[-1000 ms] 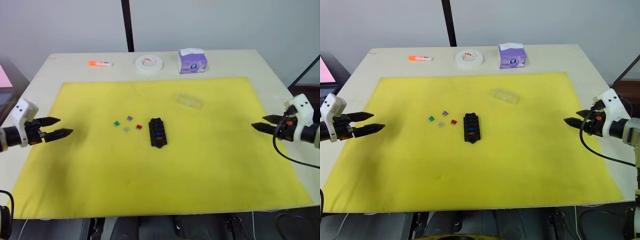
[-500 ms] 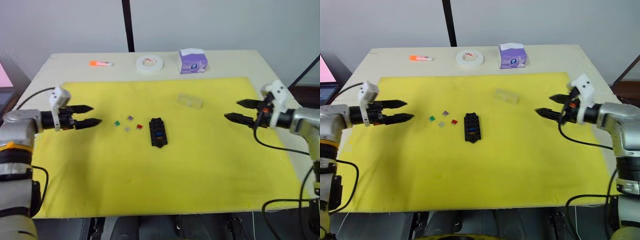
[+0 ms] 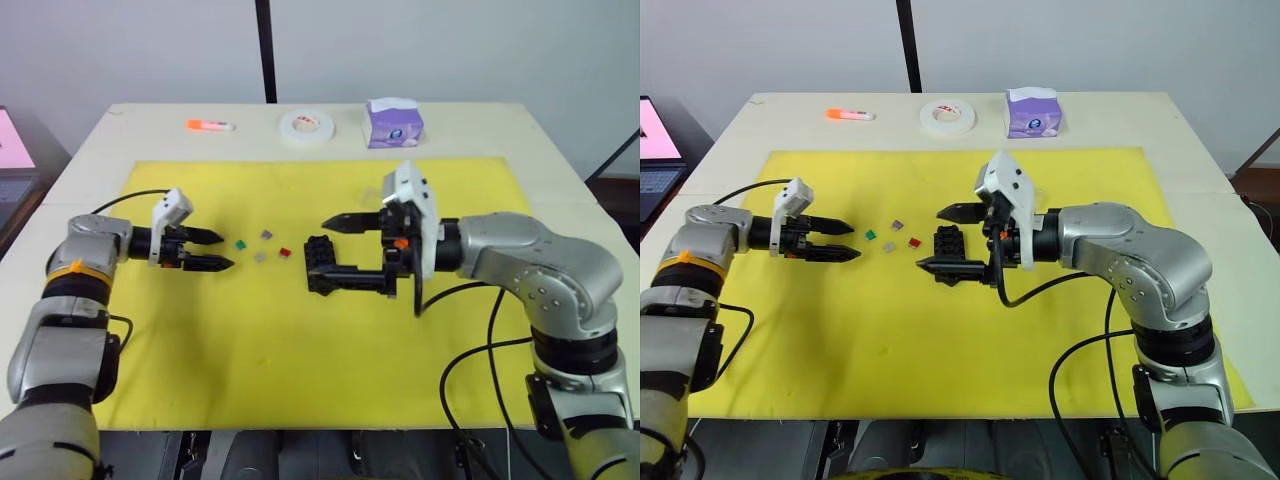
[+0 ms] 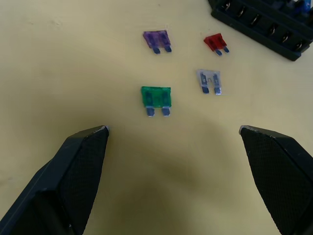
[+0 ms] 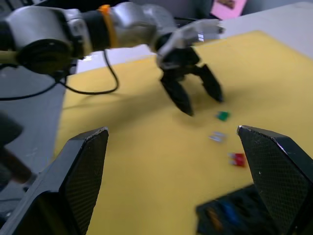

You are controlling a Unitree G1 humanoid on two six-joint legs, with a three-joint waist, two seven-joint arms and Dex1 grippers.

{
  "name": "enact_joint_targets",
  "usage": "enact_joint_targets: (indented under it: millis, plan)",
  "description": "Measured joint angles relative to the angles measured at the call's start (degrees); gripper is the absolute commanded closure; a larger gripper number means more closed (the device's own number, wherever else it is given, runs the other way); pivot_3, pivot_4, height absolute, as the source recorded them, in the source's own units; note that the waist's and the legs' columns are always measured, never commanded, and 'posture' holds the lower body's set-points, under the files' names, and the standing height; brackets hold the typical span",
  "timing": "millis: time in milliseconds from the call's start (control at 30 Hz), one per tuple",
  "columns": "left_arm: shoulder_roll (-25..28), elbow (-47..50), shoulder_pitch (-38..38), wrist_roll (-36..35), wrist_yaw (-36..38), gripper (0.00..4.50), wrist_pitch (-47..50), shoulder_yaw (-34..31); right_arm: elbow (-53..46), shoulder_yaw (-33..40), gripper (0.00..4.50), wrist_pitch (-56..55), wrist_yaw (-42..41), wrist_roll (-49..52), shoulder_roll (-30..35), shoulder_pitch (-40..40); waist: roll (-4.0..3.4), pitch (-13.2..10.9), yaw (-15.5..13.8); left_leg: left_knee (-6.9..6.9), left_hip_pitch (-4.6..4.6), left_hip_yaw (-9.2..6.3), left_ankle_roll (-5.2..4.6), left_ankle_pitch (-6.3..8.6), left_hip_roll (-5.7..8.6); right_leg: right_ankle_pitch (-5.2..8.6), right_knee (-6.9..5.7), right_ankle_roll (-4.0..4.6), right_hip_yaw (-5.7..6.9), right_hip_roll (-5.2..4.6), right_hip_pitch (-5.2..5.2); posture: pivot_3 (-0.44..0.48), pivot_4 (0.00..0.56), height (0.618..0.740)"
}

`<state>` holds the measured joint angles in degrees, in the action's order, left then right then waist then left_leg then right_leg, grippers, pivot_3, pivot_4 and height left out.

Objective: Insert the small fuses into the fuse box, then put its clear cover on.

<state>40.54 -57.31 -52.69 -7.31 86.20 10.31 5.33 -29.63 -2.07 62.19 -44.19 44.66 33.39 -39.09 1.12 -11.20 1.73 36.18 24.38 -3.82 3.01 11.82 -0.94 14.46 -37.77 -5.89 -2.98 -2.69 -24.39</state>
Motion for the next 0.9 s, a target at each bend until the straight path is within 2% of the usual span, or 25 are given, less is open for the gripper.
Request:
enact_joint_targets:
  millis: [300, 533, 900]
  plan:
    - [-3.2, -5.4, -3.3, 1.2, 1.5, 0.00, 2.4, -0.4, 0.1, 0.1, 0.01, 0.1, 2.4, 0.6, 1.5, 0.8, 0.00, 0.0, -0.8, 0.00, -0.02, -0.01, 0.00, 0.00, 0.01, 0.01, -0.04, -0.01, 0.01, -0.01, 0.00, 0.000, 0.150, 0.740]
    - [-5.4, -5.1, -3.2, 1.6, 2.6, 0.00, 4.3, -1.0, 0.1, 0.1, 0.01, 1.4, 4.8, 0.9, 1.5, 0.8, 0.00, 0.0, -1.1, 0.00, -0.02, -0.01, 0.00, 0.00, 0.03, 0.02, -0.03, -0.02, 0.01, -0.03, 0.01, 0.000, 0.150, 0.740]
    - [-6.5, -0.1, -0.1, -1.4, 4.1, 0.00, 13.4, -4.1, 0.2, 0.1, 0.01, 2.8, 8.6, 1.7, 0.7, 0.4, 0.00, 0.0, -1.0, -0.01, -0.03, -0.02, 0.00, 0.00, 0.04, 0.02, -0.03, -0.03, 0.01, -0.05, 0.03, 0.000, 0.150, 0.740]
